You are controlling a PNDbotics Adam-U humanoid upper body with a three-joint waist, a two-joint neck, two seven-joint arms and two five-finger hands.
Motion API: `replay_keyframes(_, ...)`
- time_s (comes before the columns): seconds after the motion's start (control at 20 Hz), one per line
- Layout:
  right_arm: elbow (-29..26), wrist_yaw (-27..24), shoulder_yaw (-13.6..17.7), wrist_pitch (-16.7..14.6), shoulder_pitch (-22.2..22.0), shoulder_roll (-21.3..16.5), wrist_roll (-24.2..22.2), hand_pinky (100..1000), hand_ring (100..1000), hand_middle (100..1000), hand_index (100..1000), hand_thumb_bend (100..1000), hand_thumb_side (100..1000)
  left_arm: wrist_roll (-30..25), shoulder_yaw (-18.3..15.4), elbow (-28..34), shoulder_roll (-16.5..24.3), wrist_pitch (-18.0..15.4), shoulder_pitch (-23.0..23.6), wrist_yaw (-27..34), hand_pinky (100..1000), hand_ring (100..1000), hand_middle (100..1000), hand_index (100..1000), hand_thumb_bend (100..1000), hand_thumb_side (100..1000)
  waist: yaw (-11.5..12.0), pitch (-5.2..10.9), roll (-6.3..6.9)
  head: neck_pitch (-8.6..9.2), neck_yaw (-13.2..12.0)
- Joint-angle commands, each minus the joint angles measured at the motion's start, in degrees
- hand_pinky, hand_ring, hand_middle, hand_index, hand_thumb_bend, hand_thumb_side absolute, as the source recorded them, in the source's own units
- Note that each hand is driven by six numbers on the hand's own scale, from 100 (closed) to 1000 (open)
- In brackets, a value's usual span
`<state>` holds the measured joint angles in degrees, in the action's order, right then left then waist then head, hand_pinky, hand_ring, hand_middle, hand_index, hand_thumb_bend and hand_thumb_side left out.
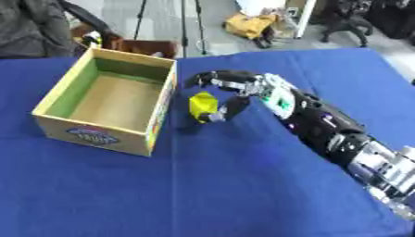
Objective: Pick up objects on the table and place them in the box.
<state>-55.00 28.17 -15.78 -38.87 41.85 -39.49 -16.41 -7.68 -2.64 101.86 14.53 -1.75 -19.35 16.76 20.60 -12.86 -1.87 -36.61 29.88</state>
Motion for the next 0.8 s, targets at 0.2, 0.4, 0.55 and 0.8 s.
replay_keyframes(0.2, 0.5, 23.1, 1.9, -1.0, 0.0, 1.8, 11.1, 834, 987, 906, 944, 306, 534, 0.1, -0.8, 1.1, 0.4, -0.3, -0.8, -0.1, 534, 609, 573, 680, 361, 993, -0.2, 0.67, 0.40, 0.90, 0.0)
replay_keyframes(0.4, 4.1, 34.3, 2.2, -2.0, -0.4, 3.0, 20.8, 811, 973, 888, 939, 292, 490, 0.1, -0.8, 1.0, 0.4, -0.4, -0.8, -0.2, 533, 609, 572, 679, 363, 993, -0.4, 0.58, 0.50, 0.95, 0.0)
replay_keyframes(0.55, 6.2, 38.7, 2.4, -2.6, -0.4, 3.5, 25.2, 784, 955, 880, 937, 272, 467, 0.1, -0.8, 1.0, 0.4, -0.4, -0.8, -0.2, 533, 609, 572, 679, 364, 993, -0.5, 0.52, 0.54, 0.90, -0.1)
replay_keyframes(0.8, 8.4, 42.1, 2.8, -3.6, -0.2, 3.9, 29.3, 716, 924, 878, 936, 235, 455, 0.2, -0.9, 1.0, 0.4, -0.4, -0.8, -0.2, 532, 608, 572, 679, 366, 991, -0.5, 0.51, 0.57, 0.93, 0.0)
